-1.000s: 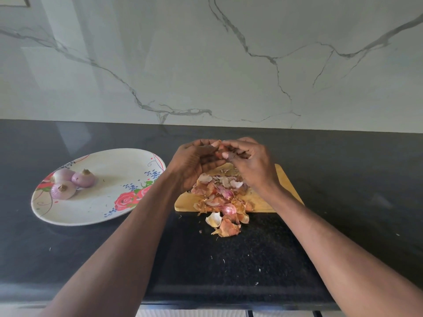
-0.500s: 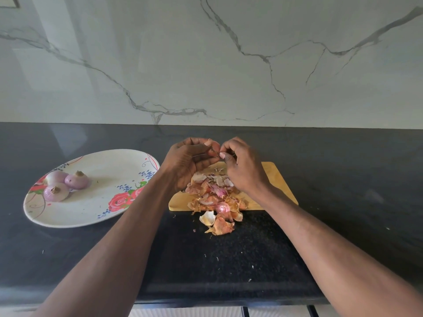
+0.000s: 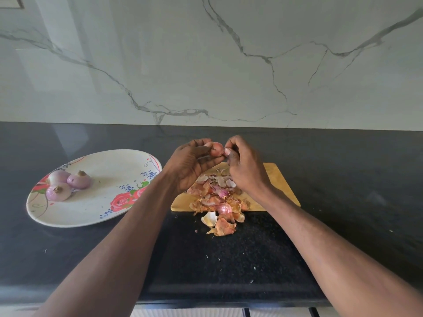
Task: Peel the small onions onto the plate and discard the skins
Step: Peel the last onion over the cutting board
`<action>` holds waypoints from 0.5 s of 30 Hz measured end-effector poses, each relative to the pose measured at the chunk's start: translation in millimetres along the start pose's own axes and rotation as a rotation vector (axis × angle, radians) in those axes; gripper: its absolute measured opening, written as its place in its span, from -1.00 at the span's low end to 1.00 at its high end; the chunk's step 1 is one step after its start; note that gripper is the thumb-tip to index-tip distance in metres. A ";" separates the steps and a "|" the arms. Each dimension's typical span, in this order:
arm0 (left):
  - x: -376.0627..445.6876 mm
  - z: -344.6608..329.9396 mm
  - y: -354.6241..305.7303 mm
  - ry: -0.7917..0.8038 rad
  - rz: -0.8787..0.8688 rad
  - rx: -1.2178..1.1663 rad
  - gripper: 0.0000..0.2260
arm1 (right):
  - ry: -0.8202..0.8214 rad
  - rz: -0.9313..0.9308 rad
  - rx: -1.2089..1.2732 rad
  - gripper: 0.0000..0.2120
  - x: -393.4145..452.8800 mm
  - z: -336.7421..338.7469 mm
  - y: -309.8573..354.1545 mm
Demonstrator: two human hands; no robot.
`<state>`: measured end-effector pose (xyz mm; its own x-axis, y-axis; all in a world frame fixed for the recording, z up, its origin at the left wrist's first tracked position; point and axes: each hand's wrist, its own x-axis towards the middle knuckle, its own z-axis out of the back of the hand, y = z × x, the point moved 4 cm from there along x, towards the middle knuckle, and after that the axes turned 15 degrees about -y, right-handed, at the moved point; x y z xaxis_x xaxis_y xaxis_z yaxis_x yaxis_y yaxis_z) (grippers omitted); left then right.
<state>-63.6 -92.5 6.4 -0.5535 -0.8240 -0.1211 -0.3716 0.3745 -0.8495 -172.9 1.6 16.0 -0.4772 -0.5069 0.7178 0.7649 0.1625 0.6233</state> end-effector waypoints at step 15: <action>1.7 6.0 -6.3 -0.048 0.014 -0.138 -0.83 | 0.013 -0.019 -0.054 -0.90 2.9 2.6 -4.8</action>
<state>-57.8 -98.8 8.5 -0.5240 -0.8366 -0.1596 -0.4651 0.4381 -0.7692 -179.1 1.5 15.9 -0.4862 -0.5209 0.7016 0.7781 0.1075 0.6189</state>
